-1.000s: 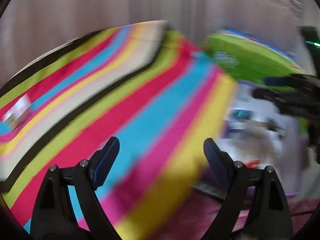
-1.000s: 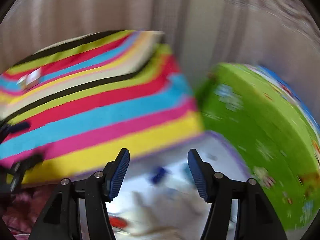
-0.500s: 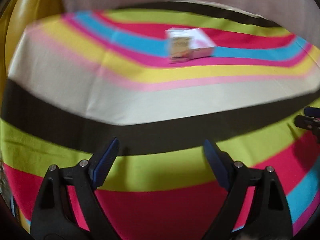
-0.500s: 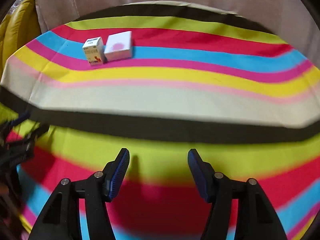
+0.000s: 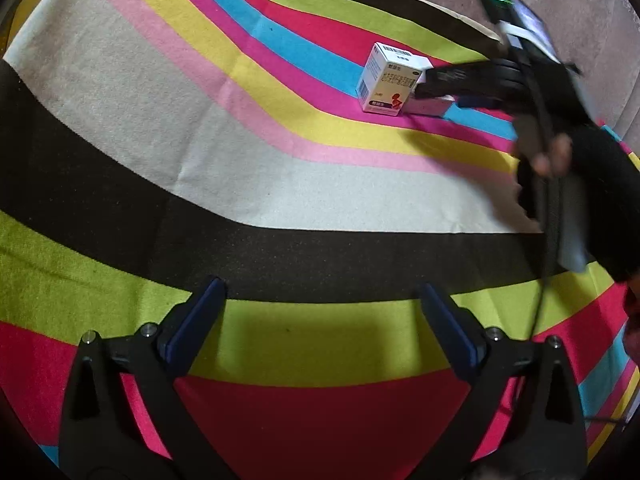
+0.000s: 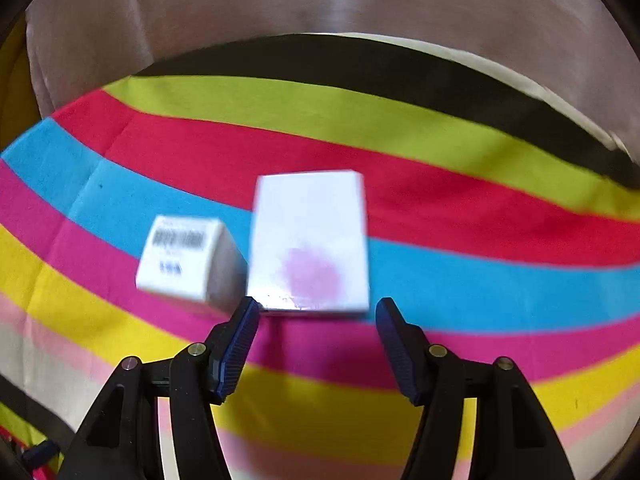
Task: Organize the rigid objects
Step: 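Grasp the white pink-printed box with the right tool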
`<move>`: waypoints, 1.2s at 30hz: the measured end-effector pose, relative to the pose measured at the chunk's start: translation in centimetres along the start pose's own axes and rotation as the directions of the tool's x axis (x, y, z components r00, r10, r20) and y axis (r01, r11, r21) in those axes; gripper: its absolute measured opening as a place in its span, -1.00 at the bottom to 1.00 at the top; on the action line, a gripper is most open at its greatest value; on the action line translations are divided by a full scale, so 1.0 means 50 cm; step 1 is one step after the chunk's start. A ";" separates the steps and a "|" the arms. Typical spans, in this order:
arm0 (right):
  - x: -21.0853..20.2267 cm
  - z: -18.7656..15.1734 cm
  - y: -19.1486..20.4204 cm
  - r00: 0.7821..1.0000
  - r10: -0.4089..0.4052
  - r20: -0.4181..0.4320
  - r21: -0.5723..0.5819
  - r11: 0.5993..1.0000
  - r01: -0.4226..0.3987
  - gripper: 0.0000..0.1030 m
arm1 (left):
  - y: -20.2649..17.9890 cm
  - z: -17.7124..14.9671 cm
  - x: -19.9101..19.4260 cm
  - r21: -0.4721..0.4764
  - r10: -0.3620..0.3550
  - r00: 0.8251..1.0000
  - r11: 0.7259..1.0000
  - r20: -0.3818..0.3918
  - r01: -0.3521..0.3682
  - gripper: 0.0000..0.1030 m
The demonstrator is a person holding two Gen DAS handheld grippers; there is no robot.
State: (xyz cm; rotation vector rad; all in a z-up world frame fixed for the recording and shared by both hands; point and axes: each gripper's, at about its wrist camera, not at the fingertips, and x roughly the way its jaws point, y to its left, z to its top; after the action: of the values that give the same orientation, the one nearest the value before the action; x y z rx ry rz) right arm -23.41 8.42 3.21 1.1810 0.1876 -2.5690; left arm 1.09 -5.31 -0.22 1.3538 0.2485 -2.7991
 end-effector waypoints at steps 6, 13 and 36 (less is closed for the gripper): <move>0.058 0.038 0.021 0.996 -0.083 -0.013 -0.089 0.993 0.082 0.44 | -0.004 0.000 0.001 0.009 0.006 1.000 1.000 -0.005 -0.006 0.95; 0.042 0.049 -0.067 0.999 0.034 -0.005 0.206 0.978 -0.033 0.44 | -0.010 -0.005 -0.001 0.027 0.028 1.000 0.999 -0.013 -0.028 0.96; 0.056 0.044 -0.109 0.992 -0.077 -0.096 0.473 0.874 0.114 0.45 | 0.024 -0.005 -0.028 -0.046 -0.127 0.992 0.991 0.017 0.128 0.97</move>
State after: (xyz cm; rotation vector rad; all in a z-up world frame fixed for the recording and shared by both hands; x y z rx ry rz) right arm -28.49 12.42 2.46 1.4644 -0.4123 -2.7483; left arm 2.23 -6.53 0.55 1.3551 0.4121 -2.8834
